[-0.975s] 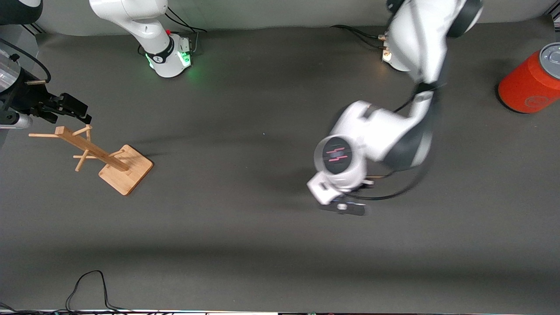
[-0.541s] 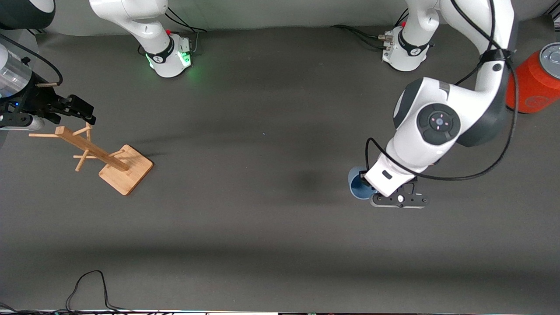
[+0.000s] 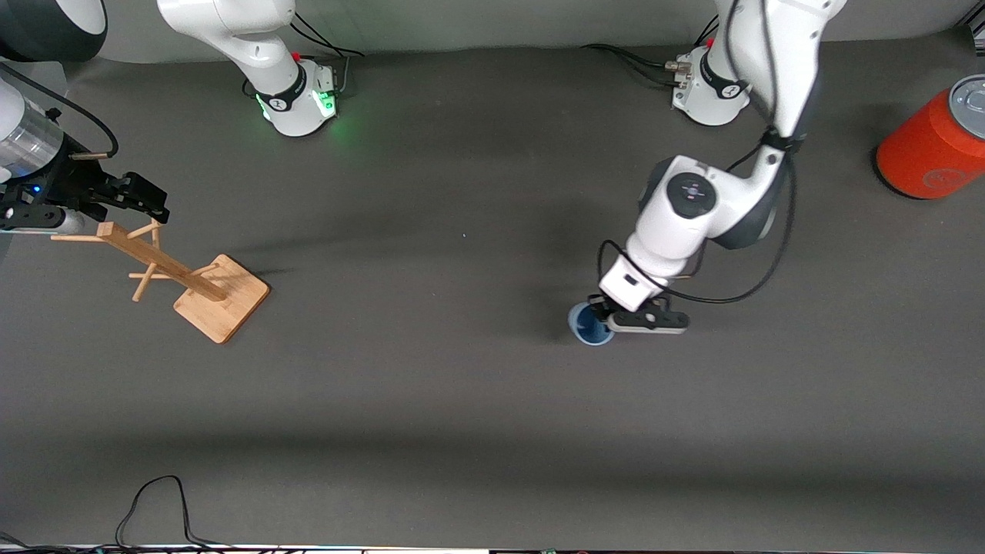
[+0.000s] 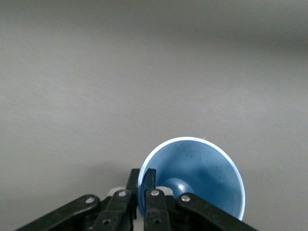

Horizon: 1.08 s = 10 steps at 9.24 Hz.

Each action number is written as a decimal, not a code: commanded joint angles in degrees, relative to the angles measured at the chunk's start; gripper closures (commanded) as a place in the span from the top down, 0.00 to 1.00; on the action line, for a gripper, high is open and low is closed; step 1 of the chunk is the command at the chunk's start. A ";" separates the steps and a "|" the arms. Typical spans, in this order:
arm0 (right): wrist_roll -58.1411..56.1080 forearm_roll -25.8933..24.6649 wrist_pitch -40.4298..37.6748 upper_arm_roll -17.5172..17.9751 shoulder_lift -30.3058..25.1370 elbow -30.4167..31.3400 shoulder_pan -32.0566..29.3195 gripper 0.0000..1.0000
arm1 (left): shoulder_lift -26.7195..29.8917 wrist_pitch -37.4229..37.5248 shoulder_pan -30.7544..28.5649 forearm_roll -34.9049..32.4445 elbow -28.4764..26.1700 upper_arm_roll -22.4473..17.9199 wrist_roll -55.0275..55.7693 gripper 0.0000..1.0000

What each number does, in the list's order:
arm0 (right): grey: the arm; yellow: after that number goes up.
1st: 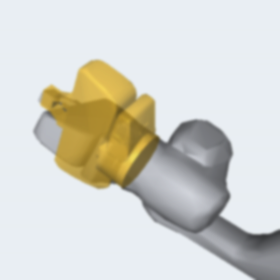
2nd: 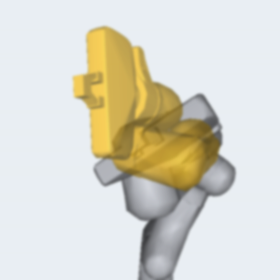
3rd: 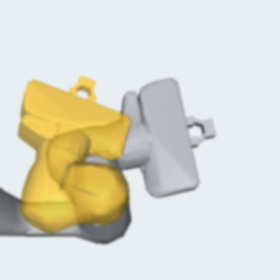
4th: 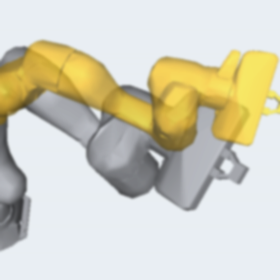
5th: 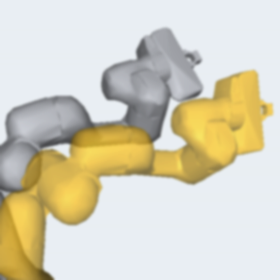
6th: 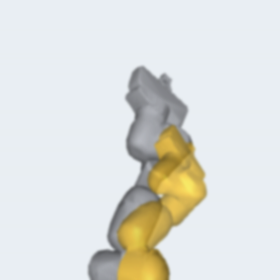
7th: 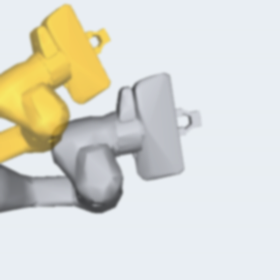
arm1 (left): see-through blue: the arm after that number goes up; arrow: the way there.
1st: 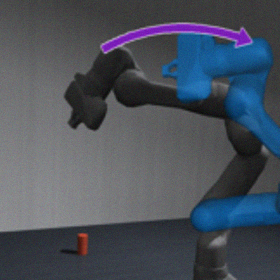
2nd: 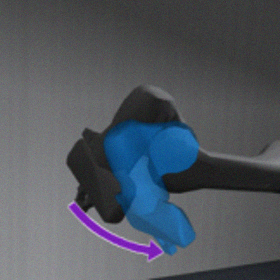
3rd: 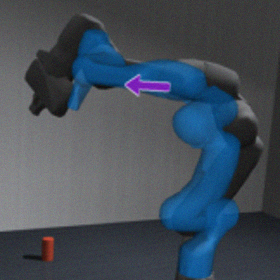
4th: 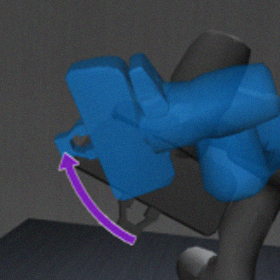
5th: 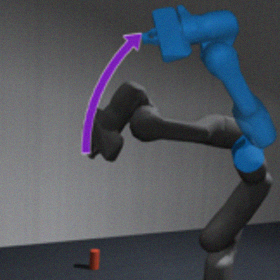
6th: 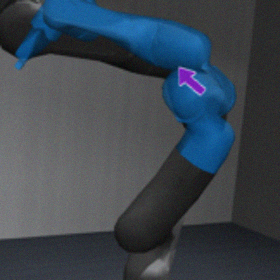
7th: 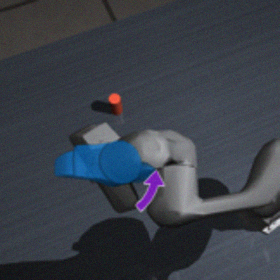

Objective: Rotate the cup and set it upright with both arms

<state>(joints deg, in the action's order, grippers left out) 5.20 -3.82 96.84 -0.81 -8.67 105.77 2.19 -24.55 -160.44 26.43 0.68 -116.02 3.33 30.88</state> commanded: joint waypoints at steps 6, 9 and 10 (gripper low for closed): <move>0.34 -1.02 1.94 0.02 -5.13 5.06 -0.08 1.00 | -2.53 1.13 2.49 -0.33 1.31 -1.04 4.54 1.00; -0.45 5.65 2.65 -0.07 -4.17 4.01 -0.17 1.00 | 2.65 16.55 2.75 -0.59 6.07 -0.96 7.06 1.00; -0.45 5.75 2.30 0.02 -4.08 3.66 -0.17 1.00 | 3.36 16.74 3.18 -0.77 5.99 -0.61 8.65 1.00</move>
<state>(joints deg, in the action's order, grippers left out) 5.22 0.50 98.47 -0.82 -12.03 108.95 2.17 -23.16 -145.35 28.32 0.59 -109.31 3.06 36.50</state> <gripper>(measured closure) 0.000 0.013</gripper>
